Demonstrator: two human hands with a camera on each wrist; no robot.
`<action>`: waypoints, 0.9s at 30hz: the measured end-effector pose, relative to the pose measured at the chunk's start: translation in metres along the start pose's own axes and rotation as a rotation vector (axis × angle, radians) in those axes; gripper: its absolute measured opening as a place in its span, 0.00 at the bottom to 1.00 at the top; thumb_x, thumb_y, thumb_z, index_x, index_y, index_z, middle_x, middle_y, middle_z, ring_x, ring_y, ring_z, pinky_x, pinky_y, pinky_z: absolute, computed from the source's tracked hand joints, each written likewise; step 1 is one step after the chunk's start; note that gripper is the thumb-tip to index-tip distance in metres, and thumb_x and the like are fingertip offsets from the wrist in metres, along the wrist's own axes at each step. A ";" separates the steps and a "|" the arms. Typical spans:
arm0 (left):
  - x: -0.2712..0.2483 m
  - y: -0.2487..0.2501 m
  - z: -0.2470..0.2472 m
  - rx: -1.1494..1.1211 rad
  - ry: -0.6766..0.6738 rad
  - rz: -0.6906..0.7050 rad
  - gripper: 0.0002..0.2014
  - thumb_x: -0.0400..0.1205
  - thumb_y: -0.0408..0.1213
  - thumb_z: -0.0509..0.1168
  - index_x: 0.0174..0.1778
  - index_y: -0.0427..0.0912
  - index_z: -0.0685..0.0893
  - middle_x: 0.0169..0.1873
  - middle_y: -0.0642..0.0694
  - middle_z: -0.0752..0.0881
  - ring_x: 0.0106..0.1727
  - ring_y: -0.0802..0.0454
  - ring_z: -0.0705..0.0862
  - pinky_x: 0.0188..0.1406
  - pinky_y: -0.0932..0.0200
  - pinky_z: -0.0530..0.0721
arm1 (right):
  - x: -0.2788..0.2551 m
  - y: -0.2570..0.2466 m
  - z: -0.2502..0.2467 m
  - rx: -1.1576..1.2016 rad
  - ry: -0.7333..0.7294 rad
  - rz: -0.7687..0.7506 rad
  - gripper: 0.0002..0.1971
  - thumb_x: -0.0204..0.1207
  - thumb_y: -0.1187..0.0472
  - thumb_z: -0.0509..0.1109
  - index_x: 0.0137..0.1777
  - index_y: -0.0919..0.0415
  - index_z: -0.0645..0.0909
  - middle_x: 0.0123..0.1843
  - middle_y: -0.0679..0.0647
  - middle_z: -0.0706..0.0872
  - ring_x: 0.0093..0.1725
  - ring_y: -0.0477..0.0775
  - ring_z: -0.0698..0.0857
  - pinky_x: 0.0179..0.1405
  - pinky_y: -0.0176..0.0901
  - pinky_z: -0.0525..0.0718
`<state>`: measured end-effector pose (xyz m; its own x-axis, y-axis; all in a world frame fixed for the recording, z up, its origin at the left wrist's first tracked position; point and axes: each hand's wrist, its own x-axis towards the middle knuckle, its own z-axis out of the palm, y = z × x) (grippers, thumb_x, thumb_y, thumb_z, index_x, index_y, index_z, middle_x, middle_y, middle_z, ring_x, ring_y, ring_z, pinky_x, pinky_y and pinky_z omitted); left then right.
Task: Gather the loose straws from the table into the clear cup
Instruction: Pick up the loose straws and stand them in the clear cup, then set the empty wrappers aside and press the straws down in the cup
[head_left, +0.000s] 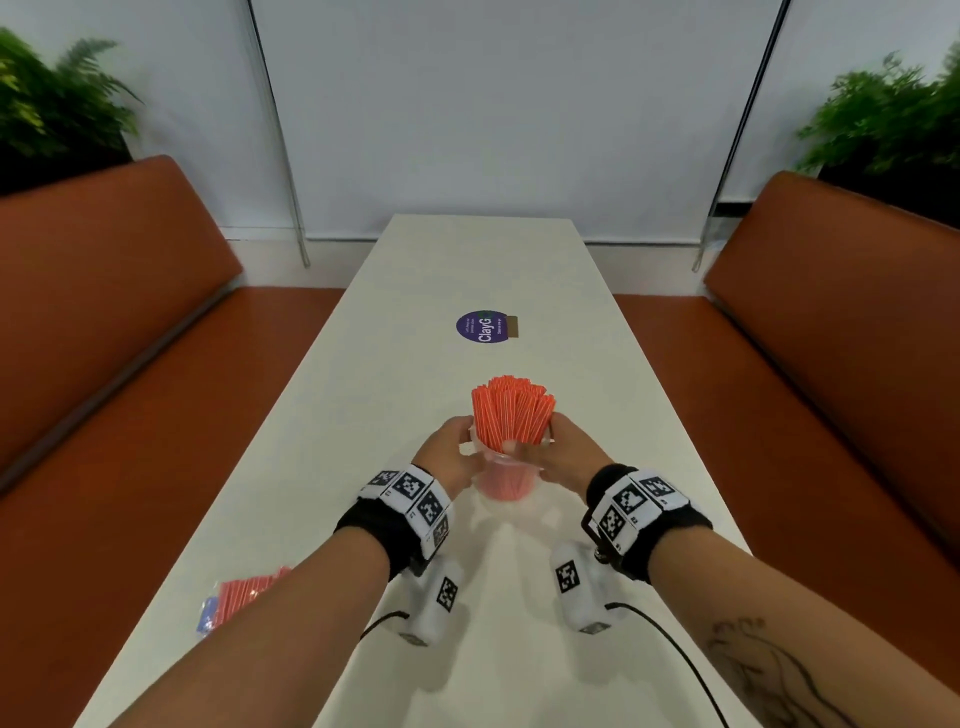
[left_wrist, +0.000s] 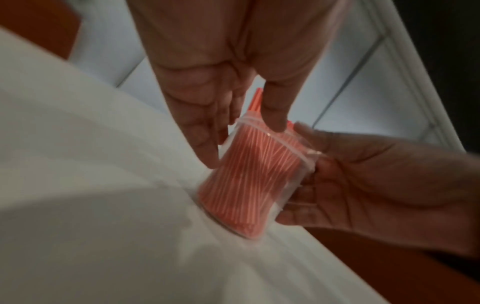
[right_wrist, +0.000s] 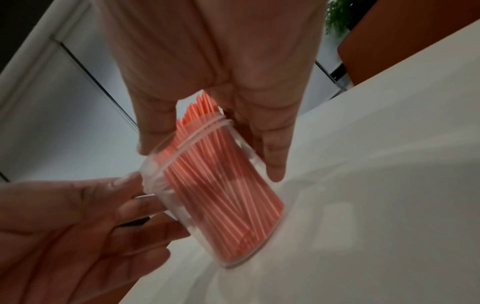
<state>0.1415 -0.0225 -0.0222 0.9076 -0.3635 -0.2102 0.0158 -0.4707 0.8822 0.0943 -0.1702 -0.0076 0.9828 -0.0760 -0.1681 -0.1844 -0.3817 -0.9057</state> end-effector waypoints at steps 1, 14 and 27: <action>-0.004 0.000 -0.001 0.038 0.022 0.016 0.25 0.78 0.34 0.68 0.71 0.41 0.72 0.68 0.42 0.78 0.66 0.44 0.78 0.50 0.51 0.83 | -0.003 0.001 0.000 -0.014 -0.008 -0.014 0.26 0.60 0.45 0.75 0.60 0.45 0.76 0.47 0.38 0.81 0.48 0.42 0.77 0.49 0.41 0.76; -0.058 -0.025 -0.024 0.120 0.059 0.014 0.29 0.75 0.35 0.71 0.72 0.40 0.70 0.67 0.41 0.79 0.56 0.45 0.83 0.55 0.50 0.83 | -0.047 -0.003 0.035 -0.016 0.135 -0.064 0.36 0.64 0.51 0.80 0.70 0.53 0.69 0.63 0.49 0.78 0.69 0.54 0.77 0.63 0.45 0.75; -0.131 -0.074 -0.124 0.514 0.287 -0.340 0.30 0.77 0.49 0.68 0.72 0.37 0.71 0.69 0.41 0.79 0.68 0.45 0.78 0.65 0.53 0.76 | -0.065 -0.052 0.138 -0.210 -0.064 -0.189 0.23 0.74 0.56 0.72 0.65 0.61 0.71 0.52 0.51 0.72 0.44 0.45 0.74 0.34 0.30 0.70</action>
<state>0.0735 0.1593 -0.0076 0.9639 0.0670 -0.2579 0.1833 -0.8693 0.4591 0.0411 -0.0183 -0.0029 0.9969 0.0705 -0.0345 0.0116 -0.5667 -0.8238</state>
